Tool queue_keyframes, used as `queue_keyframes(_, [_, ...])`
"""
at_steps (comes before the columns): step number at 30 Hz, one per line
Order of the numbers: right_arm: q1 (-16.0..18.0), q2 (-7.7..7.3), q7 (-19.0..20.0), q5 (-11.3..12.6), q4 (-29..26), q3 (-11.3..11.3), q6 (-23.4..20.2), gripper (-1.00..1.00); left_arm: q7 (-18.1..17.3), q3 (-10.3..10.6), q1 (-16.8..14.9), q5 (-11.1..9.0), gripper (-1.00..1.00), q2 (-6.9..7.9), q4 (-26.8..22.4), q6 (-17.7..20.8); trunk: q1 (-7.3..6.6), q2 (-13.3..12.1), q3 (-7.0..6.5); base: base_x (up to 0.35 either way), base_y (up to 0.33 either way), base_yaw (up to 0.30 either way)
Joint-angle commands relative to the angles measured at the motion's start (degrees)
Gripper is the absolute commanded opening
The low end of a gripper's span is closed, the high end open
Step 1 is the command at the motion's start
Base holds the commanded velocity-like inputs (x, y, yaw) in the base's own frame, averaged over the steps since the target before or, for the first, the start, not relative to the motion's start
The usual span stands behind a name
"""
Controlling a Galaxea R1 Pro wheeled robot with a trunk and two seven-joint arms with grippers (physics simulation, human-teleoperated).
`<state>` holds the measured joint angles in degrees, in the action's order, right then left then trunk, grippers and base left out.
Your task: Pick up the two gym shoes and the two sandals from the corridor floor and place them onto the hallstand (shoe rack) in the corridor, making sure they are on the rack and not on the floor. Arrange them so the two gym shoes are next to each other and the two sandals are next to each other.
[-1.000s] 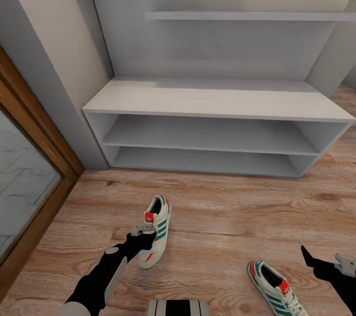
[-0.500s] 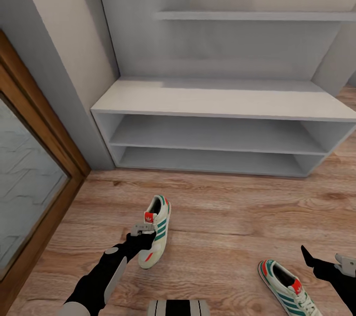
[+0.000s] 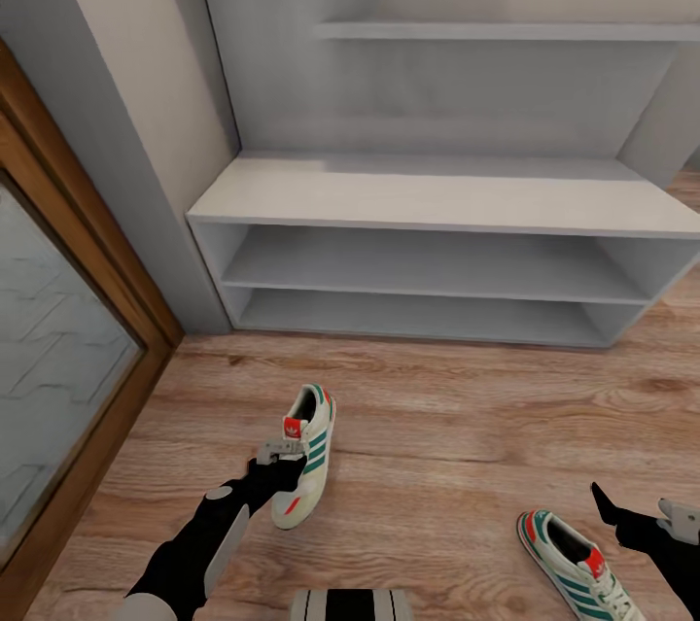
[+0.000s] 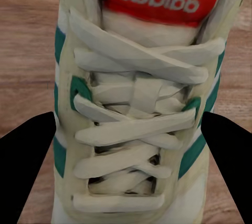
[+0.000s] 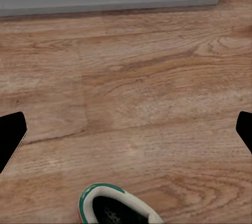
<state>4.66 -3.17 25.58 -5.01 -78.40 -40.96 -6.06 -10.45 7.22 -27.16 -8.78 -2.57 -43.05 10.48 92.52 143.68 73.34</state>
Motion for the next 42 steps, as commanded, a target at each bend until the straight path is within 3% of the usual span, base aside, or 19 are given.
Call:
queue_keyframes(1, [0.0,0.00,0.0,0.0,0.0,0.0,0.0,1.00,0.0,0.0,0.0,0.0,-1.00,0.00,0.0,0.0,0.00,0.0,0.00,0.000,0.183,0.000])
queue_keyframes(21, [0.0,0.01,0.0,0.0,0.1,0.0,0.0,1.00,0.0,0.1,0.0,0.0,-1.00,-0.06,0.1,0.0,0.00,0.0,-0.03,0.000,0.040,-0.013])
queue_keyframes(42, [0.0,0.01,0.0,0.1,0.1,0.0,0.0,1.00,0.0,0.1,0.0,0.1,-1.00,-0.07,0.1,0.0,0.00,0.0,-0.59,0.000,0.001,-0.241])
